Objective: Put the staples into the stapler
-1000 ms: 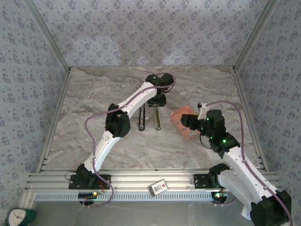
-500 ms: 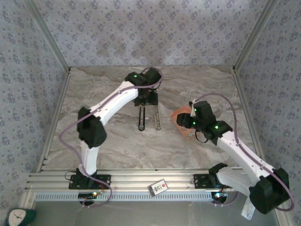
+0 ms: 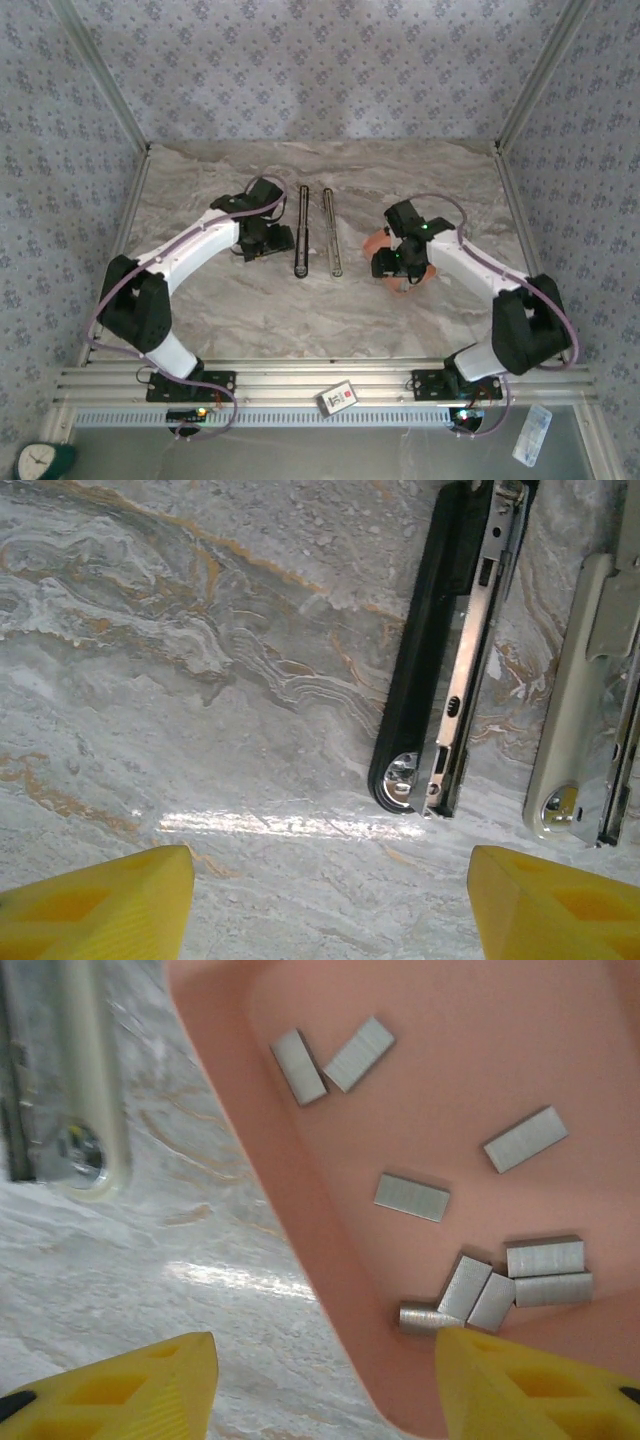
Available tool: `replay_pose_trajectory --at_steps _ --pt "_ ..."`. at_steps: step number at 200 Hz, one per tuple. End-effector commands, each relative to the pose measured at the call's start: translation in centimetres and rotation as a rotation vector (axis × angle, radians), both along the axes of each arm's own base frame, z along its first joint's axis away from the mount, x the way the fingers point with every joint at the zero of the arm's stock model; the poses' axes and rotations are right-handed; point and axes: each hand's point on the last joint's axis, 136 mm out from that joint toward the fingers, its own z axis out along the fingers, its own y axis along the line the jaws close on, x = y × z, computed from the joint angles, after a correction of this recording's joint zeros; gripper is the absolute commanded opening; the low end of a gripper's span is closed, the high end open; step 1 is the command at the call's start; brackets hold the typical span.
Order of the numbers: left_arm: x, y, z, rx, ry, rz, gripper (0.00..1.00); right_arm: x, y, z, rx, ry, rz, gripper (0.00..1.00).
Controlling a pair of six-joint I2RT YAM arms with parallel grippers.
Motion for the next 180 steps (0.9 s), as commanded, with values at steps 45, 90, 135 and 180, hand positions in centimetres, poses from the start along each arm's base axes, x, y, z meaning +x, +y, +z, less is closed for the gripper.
replay_pose_trajectory --at_steps 45,90,135,180 --pt "0.2 0.5 0.6 -0.074 -0.042 0.038 0.72 -0.5 -0.3 -2.7 -0.069 0.096 0.012 0.56" --pt "0.2 1.1 0.5 -0.072 -0.042 0.051 0.72 -0.7 1.2 -3.0 -0.042 0.103 -0.003 0.39" --pt "0.2 1.1 0.3 -0.077 -0.043 0.057 0.72 -1.1 2.3 -2.8 -0.021 0.103 -0.074 0.25" --pt "0.1 1.1 0.3 -0.082 -0.046 0.055 0.72 -0.4 3.6 -2.5 -0.001 0.058 -0.187 0.17"
